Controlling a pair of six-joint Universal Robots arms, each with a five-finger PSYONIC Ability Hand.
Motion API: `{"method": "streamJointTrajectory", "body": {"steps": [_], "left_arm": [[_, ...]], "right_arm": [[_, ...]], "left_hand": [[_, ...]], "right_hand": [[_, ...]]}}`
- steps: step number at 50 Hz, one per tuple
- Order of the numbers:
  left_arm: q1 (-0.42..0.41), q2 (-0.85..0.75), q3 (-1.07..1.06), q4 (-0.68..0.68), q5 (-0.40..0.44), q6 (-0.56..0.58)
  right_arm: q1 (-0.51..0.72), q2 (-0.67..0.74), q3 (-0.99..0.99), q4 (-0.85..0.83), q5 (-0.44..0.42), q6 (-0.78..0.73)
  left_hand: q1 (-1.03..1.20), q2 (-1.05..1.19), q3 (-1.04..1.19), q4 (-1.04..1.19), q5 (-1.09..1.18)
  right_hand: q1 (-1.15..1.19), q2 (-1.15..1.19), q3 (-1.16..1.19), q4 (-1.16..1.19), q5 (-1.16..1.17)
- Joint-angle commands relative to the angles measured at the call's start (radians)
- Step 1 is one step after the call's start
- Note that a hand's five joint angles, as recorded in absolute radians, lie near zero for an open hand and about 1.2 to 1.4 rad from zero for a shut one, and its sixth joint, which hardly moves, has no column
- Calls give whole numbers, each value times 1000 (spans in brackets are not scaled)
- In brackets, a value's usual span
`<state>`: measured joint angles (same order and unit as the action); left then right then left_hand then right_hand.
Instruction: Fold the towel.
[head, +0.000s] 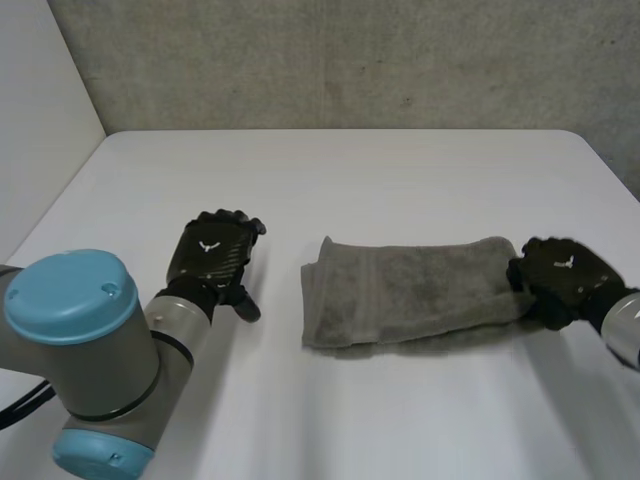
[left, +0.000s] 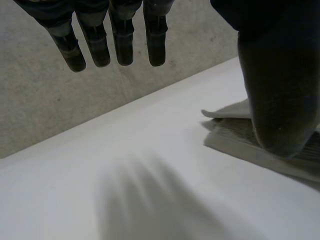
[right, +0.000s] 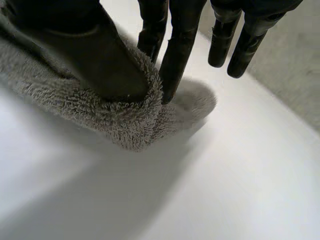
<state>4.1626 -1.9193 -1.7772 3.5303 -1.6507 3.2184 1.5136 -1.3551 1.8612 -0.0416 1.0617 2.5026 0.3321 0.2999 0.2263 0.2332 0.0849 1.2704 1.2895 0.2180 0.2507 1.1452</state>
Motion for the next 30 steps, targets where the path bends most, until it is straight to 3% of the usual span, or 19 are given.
{"method": "streamJointTrajectory", "body": {"steps": [1,6,9,11,14,23,25,26,27,30], "left_arm": [[22,8,12,2,0,1],[27,6,35,4,0,1],[28,6,54,6,0,1],[28,6,64,6,0,1],[28,8,78,7,0,1],[36,6,88,48,0,-5],[36,6,90,48,0,-5],[36,5,91,50,0,-5],[36,5,91,50,0,-5],[37,3,101,52,0,-6]], "right_arm": [[105,-53,-120,39,-8,5],[368,17,-259,42,20,2],[439,57,-300,45,31,2],[566,135,-371,49,61,1],[658,220,-424,48,84,-2],[761,402,-510,45,136,-5],[764,410,-513,45,159,-5],[758,407,-508,43,188,4],[754,395,-498,40,217,15],[752,348,-470,17,262,70]], "left_hand": [[-101,-69,-52,-59,-28],[-101,-69,-52,-59,-28],[-104,-72,-52,-59,-31],[-104,-72,-52,-59,-31],[-104,-72,-52,-59,-31],[-121,-89,-52,-59,-49],[-124,-92,-52,-59,-52],[-127,-95,-52,-59,-55],[-127,-95,-52,-59,-55],[-130,-98,-52,-59,-58]], "right_hand": [[126,107,-43,-76,77],[126,107,-43,-76,77],[126,107,-43,-76,77],[126,107,-43,-76,77],[126,107,-43,-76,77],[126,107,-43,-76,77],[36,17,-43,-76,-13],[-609,-628,-43,-76,-659],[-1096,-1115,-43,-76,-1145],[-1096,-1115,-43,-76,-1145]]}}
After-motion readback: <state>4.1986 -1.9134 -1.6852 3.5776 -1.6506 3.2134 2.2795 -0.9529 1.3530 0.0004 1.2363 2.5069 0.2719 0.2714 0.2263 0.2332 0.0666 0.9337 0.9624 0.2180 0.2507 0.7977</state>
